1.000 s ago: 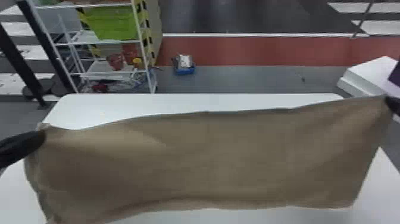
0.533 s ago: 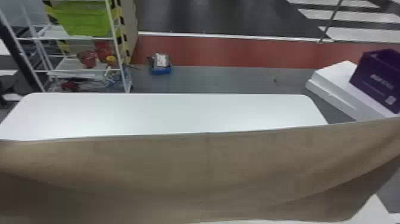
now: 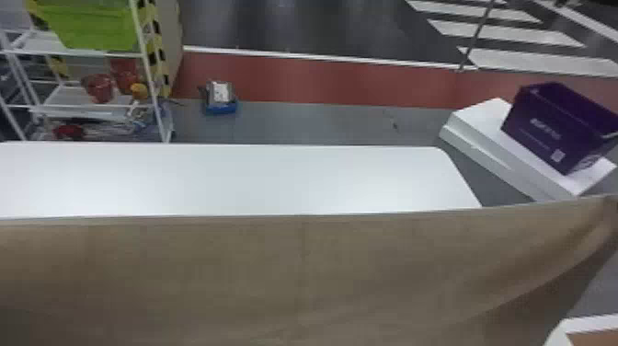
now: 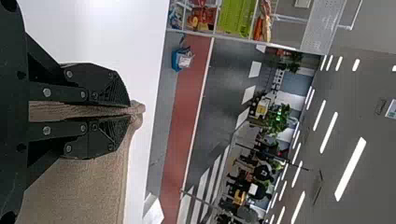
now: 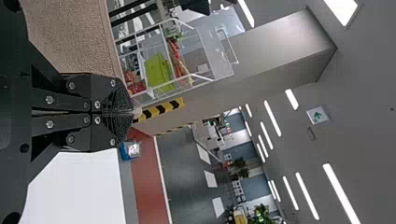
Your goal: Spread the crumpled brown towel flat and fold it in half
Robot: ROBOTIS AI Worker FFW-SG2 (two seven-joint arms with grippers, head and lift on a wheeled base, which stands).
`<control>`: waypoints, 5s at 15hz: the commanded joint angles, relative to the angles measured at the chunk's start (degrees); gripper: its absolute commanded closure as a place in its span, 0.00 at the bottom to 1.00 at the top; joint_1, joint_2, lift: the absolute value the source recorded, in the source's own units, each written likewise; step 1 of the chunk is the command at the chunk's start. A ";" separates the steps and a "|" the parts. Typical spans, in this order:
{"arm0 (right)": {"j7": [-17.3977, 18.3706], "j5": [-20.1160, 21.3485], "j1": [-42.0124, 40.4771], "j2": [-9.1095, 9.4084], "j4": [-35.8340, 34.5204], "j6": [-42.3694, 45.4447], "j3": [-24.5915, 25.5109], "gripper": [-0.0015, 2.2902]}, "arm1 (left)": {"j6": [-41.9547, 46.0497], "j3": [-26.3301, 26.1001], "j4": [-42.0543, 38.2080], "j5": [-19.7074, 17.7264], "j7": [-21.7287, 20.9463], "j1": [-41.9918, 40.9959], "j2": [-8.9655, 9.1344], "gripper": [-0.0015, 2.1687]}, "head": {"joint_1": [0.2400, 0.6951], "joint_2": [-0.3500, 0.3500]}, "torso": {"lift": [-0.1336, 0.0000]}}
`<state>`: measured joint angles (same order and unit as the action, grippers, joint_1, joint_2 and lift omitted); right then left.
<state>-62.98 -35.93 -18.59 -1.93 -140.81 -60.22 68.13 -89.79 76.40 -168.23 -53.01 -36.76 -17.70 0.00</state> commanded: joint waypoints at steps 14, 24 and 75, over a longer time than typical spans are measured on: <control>9.54 27.58 8.04 -3.87 24.62 24.40 -30.51 0.85 | 33.05 -57.94 32.17 59.16 6.00 4.69 0.15 0.47 | 1.00 0.37 | 0.07; 12.53 39.18 20.87 -7.12 44.31 34.42 -41.32 0.85 | 49.39 -61.98 43.25 64.34 12.68 5.66 0.15 0.47 | 1.00 0.39 | 0.07; -1.62 49.11 23.42 -14.42 38.16 23.70 -37.28 0.02 | 51.15 -64.27 85.96 76.83 -18.26 33.43 -16.26 0.16 | 1.00 0.41 | 0.07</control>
<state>-64.67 13.37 4.86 -16.43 -102.59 -36.66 30.84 -38.60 12.64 -83.03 23.22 -55.00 15.28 -16.22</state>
